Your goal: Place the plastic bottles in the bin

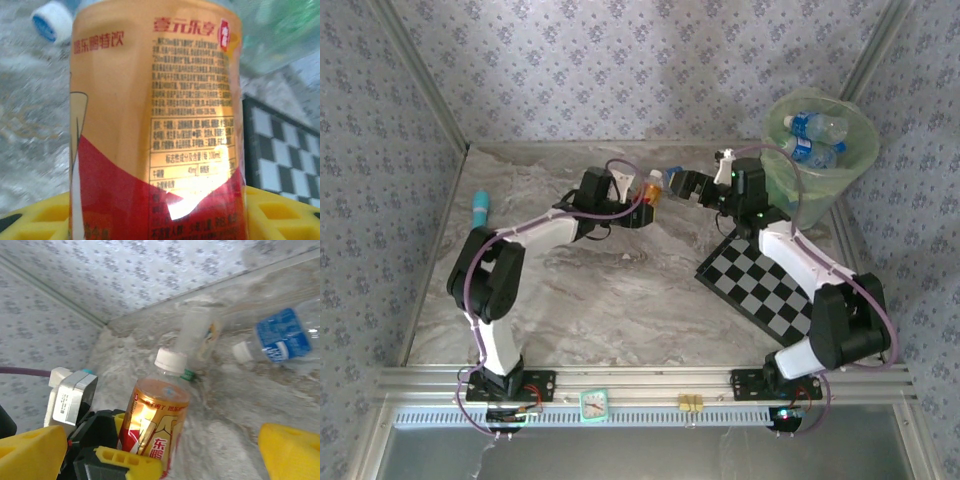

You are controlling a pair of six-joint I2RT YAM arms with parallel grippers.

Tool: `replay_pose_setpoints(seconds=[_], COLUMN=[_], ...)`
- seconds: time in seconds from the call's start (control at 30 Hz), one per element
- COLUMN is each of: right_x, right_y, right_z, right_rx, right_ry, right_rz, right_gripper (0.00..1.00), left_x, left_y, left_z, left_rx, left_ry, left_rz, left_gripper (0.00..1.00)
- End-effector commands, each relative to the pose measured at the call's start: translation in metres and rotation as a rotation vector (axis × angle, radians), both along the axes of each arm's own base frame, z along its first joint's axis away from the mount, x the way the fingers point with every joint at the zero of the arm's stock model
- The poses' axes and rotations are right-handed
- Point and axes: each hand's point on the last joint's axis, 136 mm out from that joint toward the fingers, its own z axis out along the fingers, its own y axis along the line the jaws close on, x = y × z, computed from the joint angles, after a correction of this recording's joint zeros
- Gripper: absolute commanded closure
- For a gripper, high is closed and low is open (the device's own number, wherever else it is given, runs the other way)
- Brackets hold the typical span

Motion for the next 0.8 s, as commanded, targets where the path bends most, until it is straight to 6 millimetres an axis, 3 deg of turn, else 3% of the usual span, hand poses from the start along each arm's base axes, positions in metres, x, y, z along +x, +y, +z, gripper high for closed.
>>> replay_pose_setpoints(seconds=[0.0, 0.23, 0.43, 0.63, 0.77], right_x=[-0.003, -0.005, -0.006, -0.004, -0.003], right_y=[0.021, 0.044, 0.064, 0.069, 0.07], right_z=[0.01, 0.003, -0.007, -0.015, -0.016], right_rx=[0.111, 0.136, 0.148, 0.149, 0.149], right_ry=[-0.014, 0.004, 0.037, 0.06, 0.061], right_rz=[0.104, 0.176, 0.236, 0.247, 0.25], right_gripper=[0.01, 0.04, 0.09, 0.21, 0.34], left_x=[-0.003, -0.018, -0.026, -0.035, -0.04], left_y=[-0.013, -0.016, -0.022, -0.028, -0.03], left_z=[0.048, 0.065, 0.067, 0.069, 0.068], left_rx=[-0.167, -0.211, -0.212, -0.206, -0.199], left_ry=[-0.081, -0.125, -0.129, -0.134, -0.132], left_rz=[-0.002, -0.002, -0.025, -0.05, -0.062], left_gripper=[0.47, 0.47, 0.47, 0.47, 0.47])
